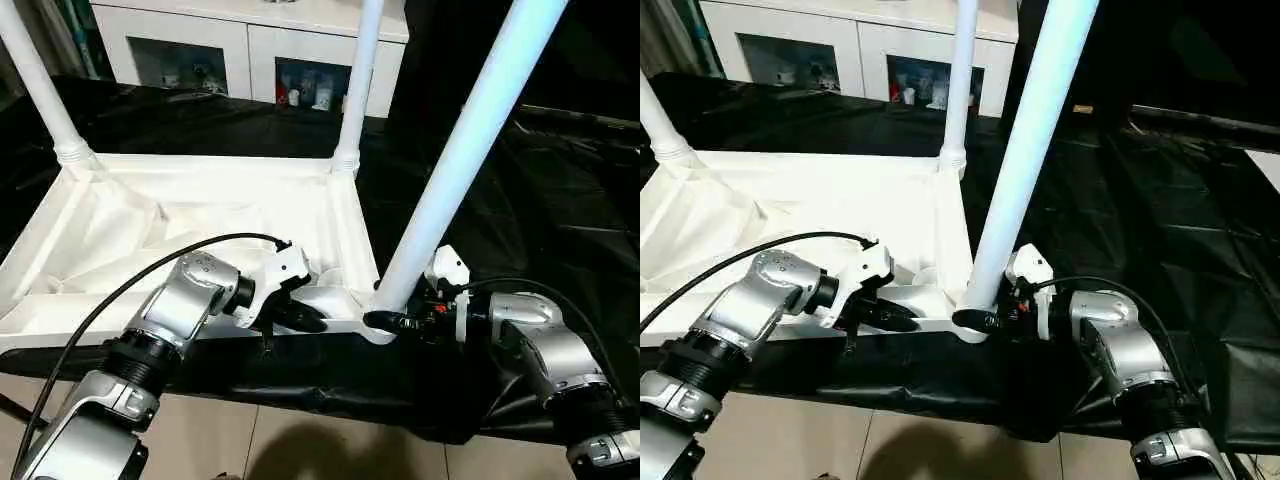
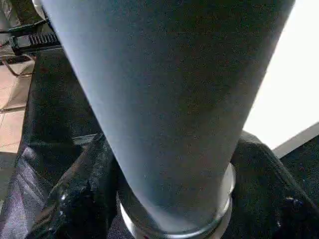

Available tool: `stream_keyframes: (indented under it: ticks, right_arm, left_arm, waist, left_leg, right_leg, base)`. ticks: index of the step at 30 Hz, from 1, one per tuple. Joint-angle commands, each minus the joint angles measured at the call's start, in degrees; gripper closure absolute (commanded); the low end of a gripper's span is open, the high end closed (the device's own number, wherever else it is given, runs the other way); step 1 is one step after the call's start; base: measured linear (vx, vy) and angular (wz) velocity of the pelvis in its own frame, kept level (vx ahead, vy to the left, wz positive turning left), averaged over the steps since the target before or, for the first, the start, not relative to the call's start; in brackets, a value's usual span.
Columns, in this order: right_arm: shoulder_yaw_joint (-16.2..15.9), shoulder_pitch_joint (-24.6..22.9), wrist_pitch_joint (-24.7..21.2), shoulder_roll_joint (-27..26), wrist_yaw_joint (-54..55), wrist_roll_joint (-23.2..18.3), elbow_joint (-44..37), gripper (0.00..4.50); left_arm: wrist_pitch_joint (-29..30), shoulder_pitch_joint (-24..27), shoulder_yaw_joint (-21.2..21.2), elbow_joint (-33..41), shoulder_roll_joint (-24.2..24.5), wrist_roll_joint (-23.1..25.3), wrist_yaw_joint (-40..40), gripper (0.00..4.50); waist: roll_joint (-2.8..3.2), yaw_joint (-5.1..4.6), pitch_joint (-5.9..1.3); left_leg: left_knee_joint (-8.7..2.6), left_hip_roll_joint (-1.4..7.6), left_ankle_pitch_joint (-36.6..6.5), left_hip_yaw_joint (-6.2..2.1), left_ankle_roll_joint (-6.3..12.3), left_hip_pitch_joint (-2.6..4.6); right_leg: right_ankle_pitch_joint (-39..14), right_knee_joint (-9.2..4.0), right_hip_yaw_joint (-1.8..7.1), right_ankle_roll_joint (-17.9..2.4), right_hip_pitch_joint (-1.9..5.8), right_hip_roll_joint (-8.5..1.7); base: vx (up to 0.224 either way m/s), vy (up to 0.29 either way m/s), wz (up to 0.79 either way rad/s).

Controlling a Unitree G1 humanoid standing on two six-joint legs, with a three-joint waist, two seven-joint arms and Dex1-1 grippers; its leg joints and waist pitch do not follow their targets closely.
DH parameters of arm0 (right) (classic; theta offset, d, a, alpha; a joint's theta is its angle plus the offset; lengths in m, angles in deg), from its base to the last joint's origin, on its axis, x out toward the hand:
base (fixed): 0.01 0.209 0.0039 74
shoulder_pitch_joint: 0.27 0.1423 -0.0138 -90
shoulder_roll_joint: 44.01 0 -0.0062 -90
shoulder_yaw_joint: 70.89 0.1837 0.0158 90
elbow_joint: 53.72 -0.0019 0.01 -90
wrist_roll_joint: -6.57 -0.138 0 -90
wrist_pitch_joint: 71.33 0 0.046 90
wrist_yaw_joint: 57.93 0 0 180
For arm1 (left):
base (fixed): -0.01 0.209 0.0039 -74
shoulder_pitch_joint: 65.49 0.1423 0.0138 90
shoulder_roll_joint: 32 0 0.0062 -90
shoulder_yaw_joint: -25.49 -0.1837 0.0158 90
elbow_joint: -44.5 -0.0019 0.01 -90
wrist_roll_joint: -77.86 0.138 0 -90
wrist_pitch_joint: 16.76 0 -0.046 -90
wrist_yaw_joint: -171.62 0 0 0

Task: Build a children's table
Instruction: Rotate leg to tighten

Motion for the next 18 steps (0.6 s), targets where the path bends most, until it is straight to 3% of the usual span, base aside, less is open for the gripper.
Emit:
stream_keyframes:
  ticks: [1, 4, 6, 7, 11, 12, 13, 15, 18]
  right_arm:
    - [1.52, -0.26, -0.14, 0.72, 2.31, 0.92, 0.21, 1.83]
    - [3.52, 0.06, 0.91, -0.98, 7.86, 1.38, 2.33, 1.83]
    - [6.12, 1.17, 2.0, -3.94, 18.47, 2.94, 6.38, 1.83]
    - [7.61, 1.44, 1.07, -5.63, 22.88, 2.59, 7.55, 1.83]
    - [11.08, 1.96, -0.24, -10.64, 36.22, 2.3, 10.24, 1.83]
    - [11.3, 2.78, 0.26, -14.45, 48.26, 5.04, 13.7, 1.83]
    - [11.24, 3.23, 0.73, -15.66, 51.71, 6.07, 15.11, 1.83]
    - [11.05, 4.2, 1.65, -17.17, 54.7, 7.0, 17.13, 1.83]
    - [10.31, 6.28, 3.71, -19.37, 56.38, 8.02, 19.7, 1.83]
  left_arm:
    - [0.77, 1.67, -0.92, -0.64, -2.1, -2.42, -0.83, 4.5]
    - [0.64, 0.51, 1.27, -3.52, -4.3, -1.31, 5.88, 4.5]
    - [0.65, -1.92, 4.18, -8.3, -7.1, -0.11, 15.02, 4.5]
    - [0.79, -2.96, 5.4, -10.19, -8.26, 0.08, 18.57, 4.5]
    - [1.15, -5.77, 7.61, -14.55, -11.21, 0.83, 27.31, 4.5]
    - [0.26, -8.48, 8.55, -18.63, -14.07, 1.57, 34.48, 4.5]
    - [-0.15, -9.4, 8.8, -20.09, -15.05, 1.81, 36.44, 4.5]
    - [-0.94, -10.45, 8.91, -21.78, -16.3, 2.2, 38.4, 4.5]
    - [-2.43, -11.76, 8.45, -23.86, -18.04, 2.72, 39.66, 4.5]
  waist:
    - [-0.78, 0.05, -3.35]
    - [-0.75, -0.02, -3.22]
    - [-0.76, -0.21, -3.1]
    - [-0.97, -0.22, -3.21]
    - [-0.83, -0.29, -3.31]
    - [-0.6, -0.23, -3.38]
    - [-0.44, -0.43, -3.31]
    - [-0.73, -0.26, -3.44]
    - [-0.43, -0.29, -3.45]
  left_leg:
    - [-3.56, 0.25, -4.9, 0.72, 5.64, -0.66]
    - [-3.61, 0.26, -5.66, 0.76, 5.2, -0.6]
    - [-3.71, 0.04, -7.66, 0.77, 3.47, -0.51]
    - [-3.76, -0.07, -7.9, 0.59, 2.77, -0.59]
    - [-3.78, -0.21, -7.7, 0.62, 2.52, -0.6]
    - [-3.86, -0.19, -6.87, 0.5, 2.2, -0.67]
    - [-3.91, -0.34, -6.75, 0.58, 1.11, -0.52]
    - [-3.91, -0.44, -7.83, 0.52, 1.23, -0.53]
    - [-3.96, -0.44, -8.88, 0.48, 2.52, -0.72]
  right_leg:
    - [-7.3, -3.22, 2.12, -13.18, 3.72, -2.2]
    - [-8.66, -3.45, 2.13, -12.92, 3.56, -2.19]
    - [-13.98, -4.08, 2.06, -11.43, 3.31, -2.25]
    - [-16.31, -4.18, 1.98, -10.26, 3.62, -2.32]
    - [-17.57, -4.47, 2.09, -8.5, 3.3, -2.24]
    - [-16.71, -4.33, 2.11, -8.51, 3.37, -2.31]
    - [-16.92, -4.45, 2.1, -8.27, 3.02, -2.14]
    - [-17.17, -4.45, 2.0, -7.74, 3.3, -2.16]
    - [-16.05, -4.54, 1.99, -7.57, 3.24, -2.16]
  base:
    - [0.0, 0.0, 0.0]
    - [0.0, 0.0, 0.0]
    - [0.0, 0.0, 0.0]
    - [0.0, 0.0, 0.0]
    - [0.0, 0.0, 0.0]
    - [0.0, 0.0, 0.0]
    - [0.0, 0.0, 0.0]
    - [0.0, 0.0, 0.0]
    - [0.0, 0.0, 0.0]
